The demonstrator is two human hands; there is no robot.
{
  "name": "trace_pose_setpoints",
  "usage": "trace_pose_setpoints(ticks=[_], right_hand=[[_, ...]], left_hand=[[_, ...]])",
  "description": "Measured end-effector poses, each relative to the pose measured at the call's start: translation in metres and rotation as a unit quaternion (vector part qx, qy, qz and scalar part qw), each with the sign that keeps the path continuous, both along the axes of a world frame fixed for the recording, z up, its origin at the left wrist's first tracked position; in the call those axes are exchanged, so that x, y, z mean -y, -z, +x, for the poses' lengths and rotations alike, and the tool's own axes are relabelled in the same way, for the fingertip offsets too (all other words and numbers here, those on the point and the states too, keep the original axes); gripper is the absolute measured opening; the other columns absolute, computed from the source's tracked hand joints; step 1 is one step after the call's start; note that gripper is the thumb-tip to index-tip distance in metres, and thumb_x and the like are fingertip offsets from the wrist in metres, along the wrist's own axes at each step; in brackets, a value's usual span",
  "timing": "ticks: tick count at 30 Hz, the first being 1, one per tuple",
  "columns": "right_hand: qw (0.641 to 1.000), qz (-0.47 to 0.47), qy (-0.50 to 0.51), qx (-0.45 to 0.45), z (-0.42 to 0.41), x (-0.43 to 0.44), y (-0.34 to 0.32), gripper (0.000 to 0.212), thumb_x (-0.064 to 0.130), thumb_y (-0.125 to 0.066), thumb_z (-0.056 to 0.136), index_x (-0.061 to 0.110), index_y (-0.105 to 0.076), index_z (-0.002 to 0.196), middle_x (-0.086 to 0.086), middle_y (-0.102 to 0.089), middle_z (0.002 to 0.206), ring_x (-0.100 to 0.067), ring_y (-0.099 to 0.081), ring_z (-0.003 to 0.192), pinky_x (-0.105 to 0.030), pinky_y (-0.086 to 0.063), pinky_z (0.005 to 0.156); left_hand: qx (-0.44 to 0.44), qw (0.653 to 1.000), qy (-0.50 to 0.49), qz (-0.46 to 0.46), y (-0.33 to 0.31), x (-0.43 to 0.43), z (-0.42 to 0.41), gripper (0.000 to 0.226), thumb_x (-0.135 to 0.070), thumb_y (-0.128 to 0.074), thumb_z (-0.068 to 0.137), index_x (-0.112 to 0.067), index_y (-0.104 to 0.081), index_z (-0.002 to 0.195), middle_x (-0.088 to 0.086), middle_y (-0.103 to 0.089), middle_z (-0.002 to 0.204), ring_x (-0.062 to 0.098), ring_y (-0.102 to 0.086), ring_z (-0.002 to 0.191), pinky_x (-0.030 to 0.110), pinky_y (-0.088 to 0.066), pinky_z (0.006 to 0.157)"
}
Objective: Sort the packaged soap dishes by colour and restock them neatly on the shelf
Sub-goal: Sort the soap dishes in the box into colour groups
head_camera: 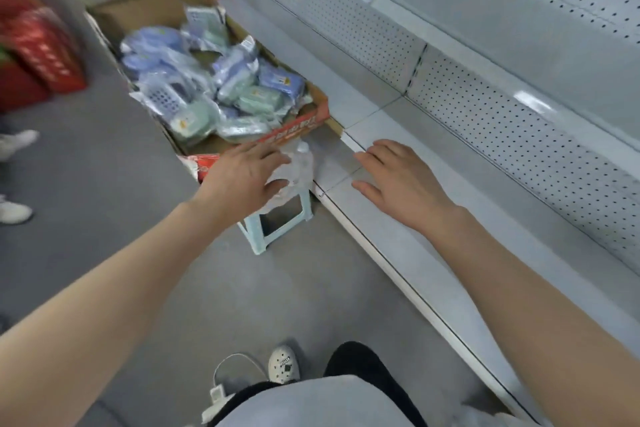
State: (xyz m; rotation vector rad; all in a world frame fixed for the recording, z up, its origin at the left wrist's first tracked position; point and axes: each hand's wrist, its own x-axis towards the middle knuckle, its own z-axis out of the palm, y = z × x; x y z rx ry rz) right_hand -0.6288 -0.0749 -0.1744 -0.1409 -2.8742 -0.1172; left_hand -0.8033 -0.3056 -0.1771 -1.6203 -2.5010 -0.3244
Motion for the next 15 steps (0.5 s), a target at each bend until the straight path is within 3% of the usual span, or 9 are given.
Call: trace_pose_setpoints(ticks=[7, 11, 15], right_hand=[[0.998, -0.031, -0.015, 0.049, -0.118, -0.014, 0.019, 0.053, 0.045, -0.043, 0.09, 0.004, -0.062, 0.118, -0.012, -0.065, 0.107, -0.032, -0.056, 0.109, -0.046, -0.049, 0.09], [0.997, -0.03, -0.037, 0.064, -0.185, -0.038, 0.037, 0.055, 0.046, -0.041, 0.091, 0.006, -0.062, 0.121, -0.01, -0.064, 0.115, -0.029, -0.054, 0.115, -0.041, -0.045, 0.1], [0.994, -0.052, -0.046, 0.08, -0.257, -0.06, 0.056, 0.056, 0.048, -0.041, 0.09, 0.007, -0.063, 0.12, -0.01, -0.065, 0.11, -0.03, -0.057, 0.111, -0.043, -0.048, 0.095]], left_hand=[[0.009, 1.0, -0.021, 0.006, 0.026, -0.001, -0.105, 0.035, -0.033, -0.067, 0.086, -0.018, -0.066, 0.118, 0.002, -0.067, 0.11, 0.029, -0.061, 0.093, 0.04, -0.054, 0.078], [0.025, 0.999, -0.023, -0.013, 0.045, -0.02, -0.17, 0.041, -0.043, -0.045, 0.093, -0.016, -0.066, 0.116, 0.004, -0.067, 0.109, 0.03, -0.062, 0.095, 0.043, -0.054, 0.079], [0.046, 0.996, -0.061, -0.048, 0.059, -0.045, -0.238, 0.04, -0.033, -0.069, 0.082, -0.016, -0.066, 0.118, 0.006, -0.067, 0.113, 0.034, -0.061, 0.1, 0.044, -0.055, 0.081]])
